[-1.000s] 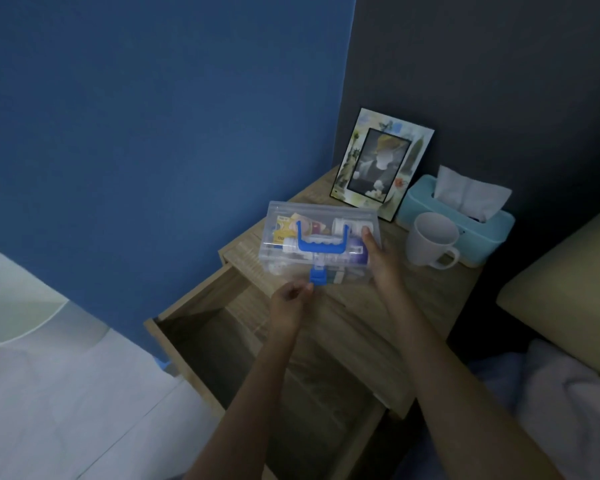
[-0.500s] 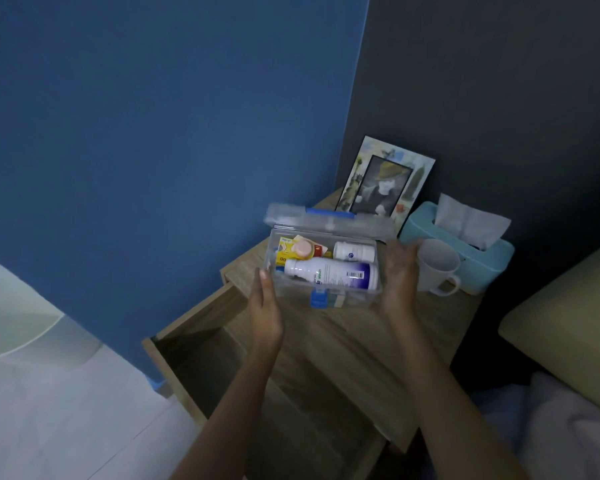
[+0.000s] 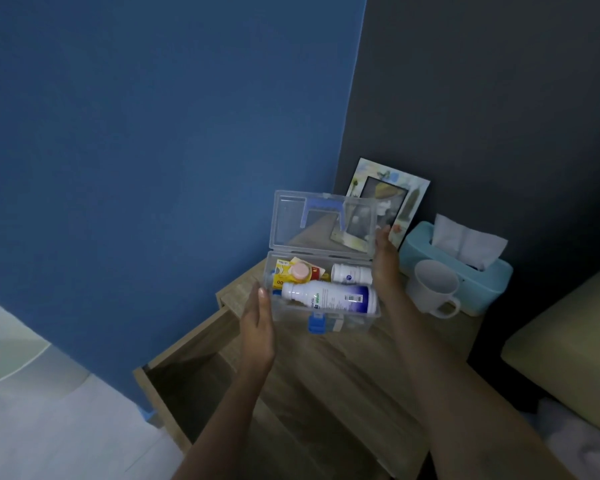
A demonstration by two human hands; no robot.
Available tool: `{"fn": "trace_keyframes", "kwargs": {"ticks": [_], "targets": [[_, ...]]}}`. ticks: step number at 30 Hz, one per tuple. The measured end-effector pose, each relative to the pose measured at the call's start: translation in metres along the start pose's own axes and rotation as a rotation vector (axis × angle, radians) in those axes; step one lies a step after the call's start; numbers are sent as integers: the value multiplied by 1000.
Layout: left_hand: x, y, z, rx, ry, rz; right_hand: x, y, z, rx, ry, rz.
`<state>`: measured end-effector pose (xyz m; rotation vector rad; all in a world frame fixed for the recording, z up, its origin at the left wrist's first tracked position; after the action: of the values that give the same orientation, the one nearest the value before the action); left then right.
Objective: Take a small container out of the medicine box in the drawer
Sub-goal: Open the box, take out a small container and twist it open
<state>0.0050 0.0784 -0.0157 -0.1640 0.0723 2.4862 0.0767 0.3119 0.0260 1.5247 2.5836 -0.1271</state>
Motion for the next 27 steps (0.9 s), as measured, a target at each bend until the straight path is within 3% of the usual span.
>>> {"fn": "trace_keyframes", "kwargs": {"ticks": [9, 12, 16, 22, 27], "targets": [[1, -1, 5, 82, -20, 7, -25, 7, 18, 31, 49, -3], [15, -1, 13, 308, -133, 42, -63, 11, 36, 85, 60, -24], [49, -12, 32, 701, -287, -11, -113, 17, 54, -59, 127, -28], [87, -38, 41, 916, -125, -160, -128, 20, 60, -70, 119, -69], [99, -44, 42, 953, -86, -152, -126, 19, 59, -50, 109, -56]]}}
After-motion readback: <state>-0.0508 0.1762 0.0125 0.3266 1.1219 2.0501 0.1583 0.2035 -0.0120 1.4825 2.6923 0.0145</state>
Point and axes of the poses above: each hand's wrist, its own x-axis towards the middle knuckle, its own y-axis out of the back of the hand, z = x × y, the point moved 1 cm from there along x, towards the middle knuckle, and after that the axes turned 9 degrees about -z, right-handed, at the moved point
